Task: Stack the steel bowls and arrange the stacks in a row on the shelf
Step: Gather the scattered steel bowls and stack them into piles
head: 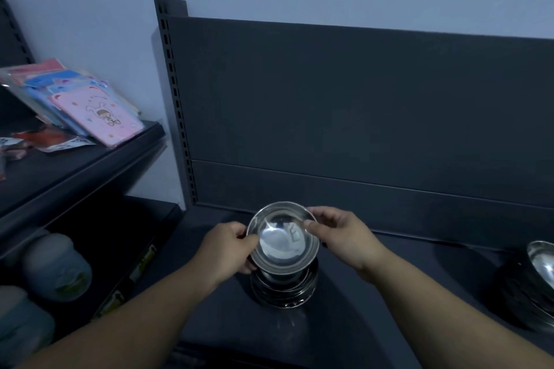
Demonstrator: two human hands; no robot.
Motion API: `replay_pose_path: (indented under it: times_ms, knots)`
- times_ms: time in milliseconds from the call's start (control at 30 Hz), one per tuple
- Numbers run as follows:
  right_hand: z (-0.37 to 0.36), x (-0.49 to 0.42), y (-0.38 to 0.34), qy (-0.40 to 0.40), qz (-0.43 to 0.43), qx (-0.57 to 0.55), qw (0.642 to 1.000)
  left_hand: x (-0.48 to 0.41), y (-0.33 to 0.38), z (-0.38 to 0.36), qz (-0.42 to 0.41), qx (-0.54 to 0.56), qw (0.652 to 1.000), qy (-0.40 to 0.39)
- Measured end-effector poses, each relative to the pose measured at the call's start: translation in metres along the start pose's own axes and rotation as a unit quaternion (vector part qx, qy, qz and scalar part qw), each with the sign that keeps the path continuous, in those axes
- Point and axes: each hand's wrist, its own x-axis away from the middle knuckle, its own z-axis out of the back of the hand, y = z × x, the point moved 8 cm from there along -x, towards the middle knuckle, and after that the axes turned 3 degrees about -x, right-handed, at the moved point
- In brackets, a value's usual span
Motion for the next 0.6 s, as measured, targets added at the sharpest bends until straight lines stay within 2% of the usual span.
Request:
replay_pose_path:
  times_ms: [167,367,467,600]
  knots:
    - [-0.002,-0.003,0.019,0.018,-0.017,0.055,0.998,0.001,-0.007,-0.004,-0.007,-0.002,1.000,0.021]
    - [-0.008,0.000,0.028,0.025,-0.050,0.066,0.996,0.003,-0.018,0.003,-0.035,-0.092,0.993,0.060]
    - [-0.004,0.003,0.035,0.049,-0.070,0.046,0.995,0.010,-0.018,-0.002,-0.052,-0.065,0.996,0.042]
    - [0.000,0.004,0.038,0.091,-0.088,0.104,0.987,0.011,-0.018,-0.008,-0.042,-0.042,0.998,0.027]
